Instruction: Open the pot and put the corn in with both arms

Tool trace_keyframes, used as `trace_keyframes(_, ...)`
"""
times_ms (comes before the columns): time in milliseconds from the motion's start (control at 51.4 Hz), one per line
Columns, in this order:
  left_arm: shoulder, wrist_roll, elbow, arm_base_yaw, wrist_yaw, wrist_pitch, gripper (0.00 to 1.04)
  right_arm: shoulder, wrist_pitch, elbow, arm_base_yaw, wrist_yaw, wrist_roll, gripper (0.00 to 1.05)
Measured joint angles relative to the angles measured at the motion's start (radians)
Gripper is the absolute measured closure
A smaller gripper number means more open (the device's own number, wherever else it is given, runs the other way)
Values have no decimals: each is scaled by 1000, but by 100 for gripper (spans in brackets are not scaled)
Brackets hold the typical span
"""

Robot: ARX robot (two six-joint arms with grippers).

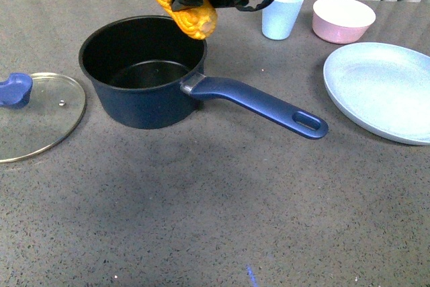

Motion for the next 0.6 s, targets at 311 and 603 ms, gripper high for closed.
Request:
trace_keyframes(311,0,0,0,0,0,0,9,61,-26,85,63,1,0,84)
trace_keyframes(603,0,0,0,0,0,0,9,62,-26,52,71,11,-1,69)
